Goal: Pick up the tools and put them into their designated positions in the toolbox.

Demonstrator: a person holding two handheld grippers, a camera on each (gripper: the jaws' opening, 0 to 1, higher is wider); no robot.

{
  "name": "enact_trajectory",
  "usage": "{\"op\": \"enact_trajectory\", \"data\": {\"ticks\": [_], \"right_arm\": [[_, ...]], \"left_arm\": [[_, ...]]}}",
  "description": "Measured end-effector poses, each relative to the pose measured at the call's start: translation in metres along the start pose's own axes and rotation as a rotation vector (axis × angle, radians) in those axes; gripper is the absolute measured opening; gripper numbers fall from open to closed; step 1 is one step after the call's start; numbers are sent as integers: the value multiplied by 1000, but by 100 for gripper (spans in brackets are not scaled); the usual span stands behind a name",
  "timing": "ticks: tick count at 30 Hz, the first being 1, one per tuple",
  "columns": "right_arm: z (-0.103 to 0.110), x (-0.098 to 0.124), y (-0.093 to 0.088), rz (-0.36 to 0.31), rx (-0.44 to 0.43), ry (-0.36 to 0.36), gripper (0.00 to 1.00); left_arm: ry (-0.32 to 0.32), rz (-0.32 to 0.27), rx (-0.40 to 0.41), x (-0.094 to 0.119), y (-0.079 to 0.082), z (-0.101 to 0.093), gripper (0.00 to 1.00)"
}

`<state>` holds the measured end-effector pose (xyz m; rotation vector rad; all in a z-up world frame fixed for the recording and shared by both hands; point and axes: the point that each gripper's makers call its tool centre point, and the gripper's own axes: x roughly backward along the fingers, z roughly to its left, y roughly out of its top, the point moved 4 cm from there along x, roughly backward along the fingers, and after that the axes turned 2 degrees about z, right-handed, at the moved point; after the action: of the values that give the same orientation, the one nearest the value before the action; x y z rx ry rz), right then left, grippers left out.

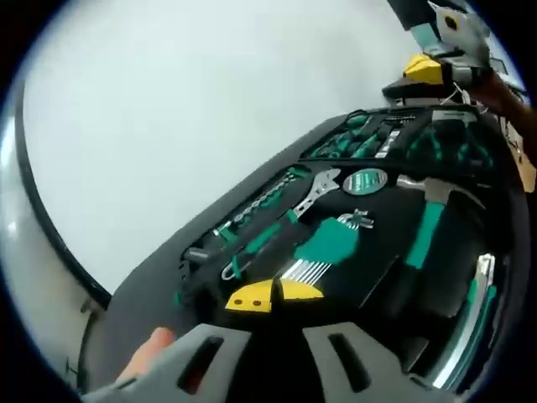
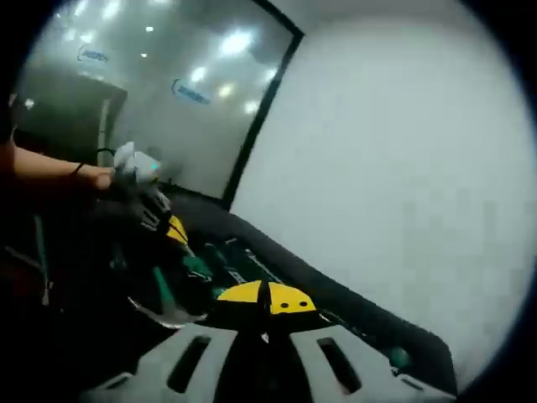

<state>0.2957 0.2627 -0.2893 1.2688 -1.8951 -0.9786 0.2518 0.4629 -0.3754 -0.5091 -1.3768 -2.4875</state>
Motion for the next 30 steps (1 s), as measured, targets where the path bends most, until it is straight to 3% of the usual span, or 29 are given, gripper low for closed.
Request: {"op": "enact_trajectory", "data": {"ticks": [1,3,5,8,10,14,16,17,20,24,26,28,30], "right_arm": [[19,-18,12,5,74,45,0],[46,-49,18,50,244,98,0],[67,-73,9,135,420,135,0],[84,-100,-7,214,593,190,0],[87,-112,-15,231,625,208,0],[82,-130,-35,324,706,236,0],[85,-136,-40,323,712,277,0],[80,-139,-39,324,759,246,0],[78,-147,-44,348,807,258,0],[86,-132,-35,393,772,279,0],[91,-127,-34,386,846,286,0],[95,-120,-31,380,865,278,0],[94,-119,-31,387,788,269,0]], "left_arm": [[-7,-7,-5,-2,0,-3,0],[-13,-30,-16,-7,2,-3,0],[-23,-24,-45,-8,5,-3,0],[-40,-13,-126,-9,6,-4,0],[-51,-11,-147,-8,7,-6,0],[-71,-23,-176,-10,7,-6,0],[-85,-32,-174,-8,7,-7,0],[-89,-35,-171,-8,7,-6,0],[-104,-48,-166,-8,8,-8,0],[-119,-61,-169,-9,7,-10,0],[-126,-58,-169,-9,7,-11,0],[-143,-53,-171,-9,8,-12,0],[-158,-43,-173,-10,8,-12,0]]}}
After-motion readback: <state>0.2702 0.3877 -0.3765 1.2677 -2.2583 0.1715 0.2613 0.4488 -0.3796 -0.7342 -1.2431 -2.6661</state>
